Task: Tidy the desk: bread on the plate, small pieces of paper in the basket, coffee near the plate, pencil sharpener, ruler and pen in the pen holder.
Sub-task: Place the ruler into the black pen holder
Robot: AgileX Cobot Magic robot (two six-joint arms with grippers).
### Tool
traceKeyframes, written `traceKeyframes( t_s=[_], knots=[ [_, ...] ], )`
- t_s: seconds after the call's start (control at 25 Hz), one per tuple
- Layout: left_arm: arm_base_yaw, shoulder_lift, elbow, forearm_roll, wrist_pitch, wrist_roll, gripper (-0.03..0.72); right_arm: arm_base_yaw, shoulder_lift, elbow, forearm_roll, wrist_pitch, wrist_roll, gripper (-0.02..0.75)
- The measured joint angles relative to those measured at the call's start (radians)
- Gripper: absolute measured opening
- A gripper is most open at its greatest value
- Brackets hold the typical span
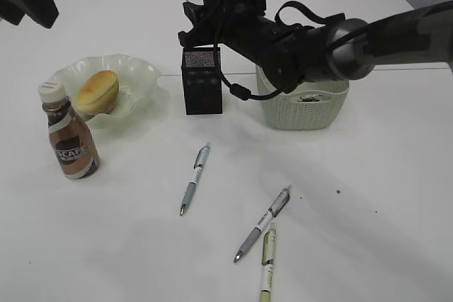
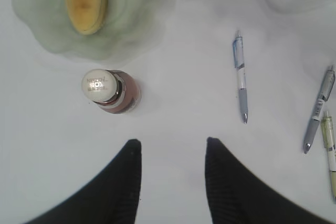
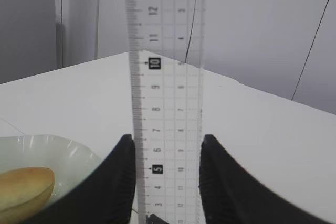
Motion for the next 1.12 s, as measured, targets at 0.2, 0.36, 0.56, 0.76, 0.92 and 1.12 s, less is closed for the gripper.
traceKeyframes(
  t_s=[0.2, 0.36, 0.56, 0.76, 0.92, 1.12],
  knots=[
    [0.000, 0.000, 0.000, 0.016, 0.000, 0.000, 0.304, 0.000, 0.042, -0.015, 0.000, 0.006, 0.000, 0.265],
    [0.000, 0.000, 0.000, 0.018, 0.000, 0.000, 0.304, 0.000, 0.064, -0.030, 0.001, 0.006, 0.000, 0.265],
    [0.000, 0.019, 0.000, 0.020, 0.001, 0.000, 0.304, 0.000, 0.104, -0.089, 0.011, 0.020, 0.000, 0.265],
    [0.000, 0.021, 0.000, 0.022, 0.001, 0.000, 0.304, 0.000, 0.121, -0.097, 0.022, 0.030, 0.000, 0.265],
    [0.000, 0.021, 0.000, 0.024, 0.001, 0.000, 0.304, -0.005, 0.121, -0.097, 0.033, 0.050, 0.000, 0.265],
    [0.000, 0.021, 0.000, 0.024, 0.001, 0.000, 0.304, -0.008, 0.121, -0.097, 0.044, 0.080, 0.009, 0.265]
  ],
)
